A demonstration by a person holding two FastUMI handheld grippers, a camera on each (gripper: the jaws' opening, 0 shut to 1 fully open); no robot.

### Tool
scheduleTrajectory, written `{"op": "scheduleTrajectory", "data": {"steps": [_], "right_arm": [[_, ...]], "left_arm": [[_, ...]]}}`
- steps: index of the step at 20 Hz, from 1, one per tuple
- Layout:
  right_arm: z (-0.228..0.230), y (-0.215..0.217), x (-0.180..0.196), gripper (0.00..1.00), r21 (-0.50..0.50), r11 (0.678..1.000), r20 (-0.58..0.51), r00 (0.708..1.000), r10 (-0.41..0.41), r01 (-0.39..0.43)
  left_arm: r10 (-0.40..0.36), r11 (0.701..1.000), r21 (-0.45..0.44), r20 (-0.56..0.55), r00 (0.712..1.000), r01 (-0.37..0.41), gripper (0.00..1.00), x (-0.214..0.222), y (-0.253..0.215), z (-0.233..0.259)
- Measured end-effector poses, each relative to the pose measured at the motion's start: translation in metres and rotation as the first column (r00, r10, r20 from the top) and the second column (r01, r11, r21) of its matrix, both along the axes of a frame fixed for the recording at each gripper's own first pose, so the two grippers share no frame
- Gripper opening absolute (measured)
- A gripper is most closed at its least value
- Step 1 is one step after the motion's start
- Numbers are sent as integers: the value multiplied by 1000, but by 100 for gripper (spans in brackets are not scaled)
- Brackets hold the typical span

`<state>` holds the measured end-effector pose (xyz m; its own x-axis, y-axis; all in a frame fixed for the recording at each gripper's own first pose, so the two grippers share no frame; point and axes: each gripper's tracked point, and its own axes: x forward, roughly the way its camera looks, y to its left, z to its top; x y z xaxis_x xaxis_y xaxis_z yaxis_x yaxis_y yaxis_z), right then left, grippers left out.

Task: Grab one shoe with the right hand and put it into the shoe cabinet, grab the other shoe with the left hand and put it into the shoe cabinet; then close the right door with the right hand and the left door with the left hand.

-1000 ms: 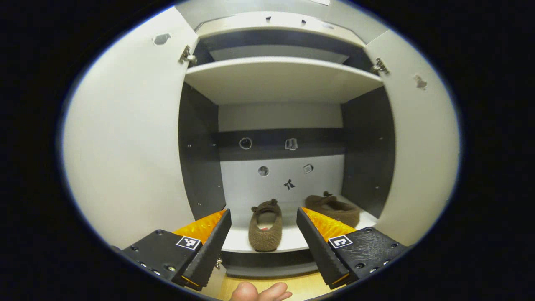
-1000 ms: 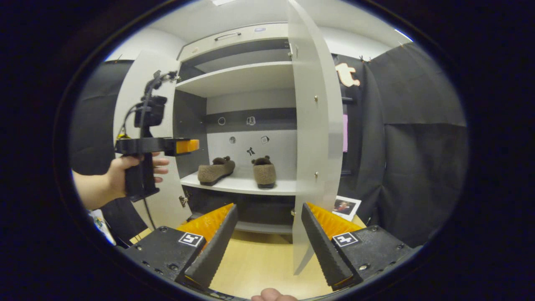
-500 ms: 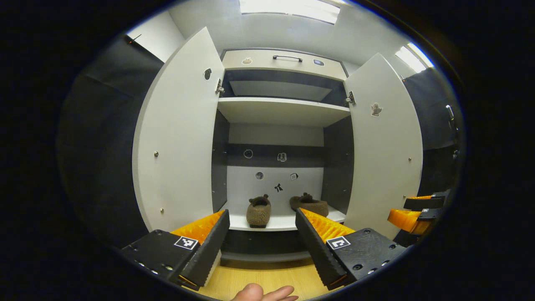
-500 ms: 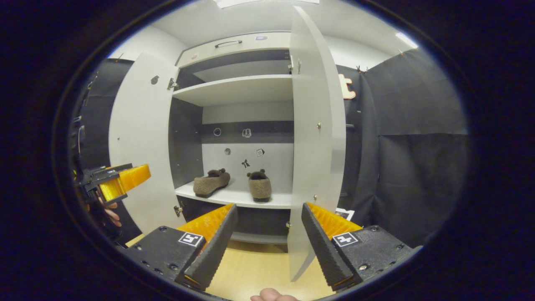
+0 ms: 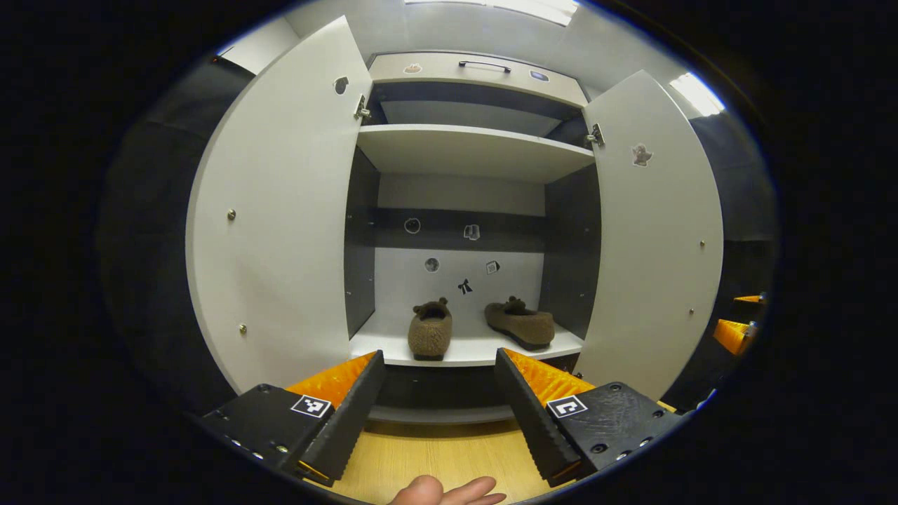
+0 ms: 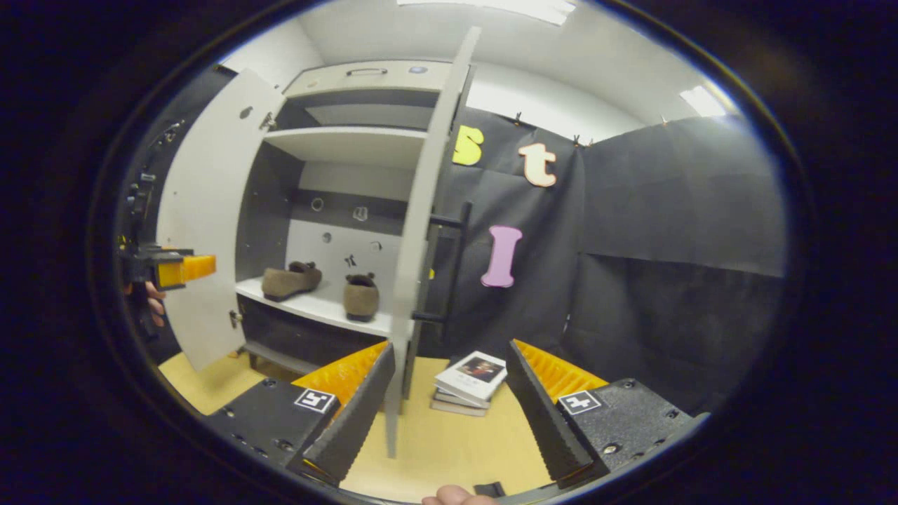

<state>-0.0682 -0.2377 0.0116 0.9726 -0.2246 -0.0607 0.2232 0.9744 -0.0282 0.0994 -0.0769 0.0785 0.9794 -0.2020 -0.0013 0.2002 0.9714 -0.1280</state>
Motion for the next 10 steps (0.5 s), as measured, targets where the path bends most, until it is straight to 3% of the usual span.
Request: {"op": "scheduleTrajectory", "data": {"steps": [4, 8, 10], "right_arm": [[3, 5, 38, 100, -19, 999, -6, 999, 34, -34], [23, 25, 34, 90, -162, 986, 50, 998, 32, -24], [28, 45, 33, 84, -192, 980, 56, 996, 70, -58]], "left_arm": [[4, 1000, 13, 7, 1000, -4, 95, -6, 1, 0], [41, 998, 54, 16, 999, -42, 95, -17, 20, -6], [54, 997, 50, -14, 998, -54, 95, -20, 31, -18]]}}
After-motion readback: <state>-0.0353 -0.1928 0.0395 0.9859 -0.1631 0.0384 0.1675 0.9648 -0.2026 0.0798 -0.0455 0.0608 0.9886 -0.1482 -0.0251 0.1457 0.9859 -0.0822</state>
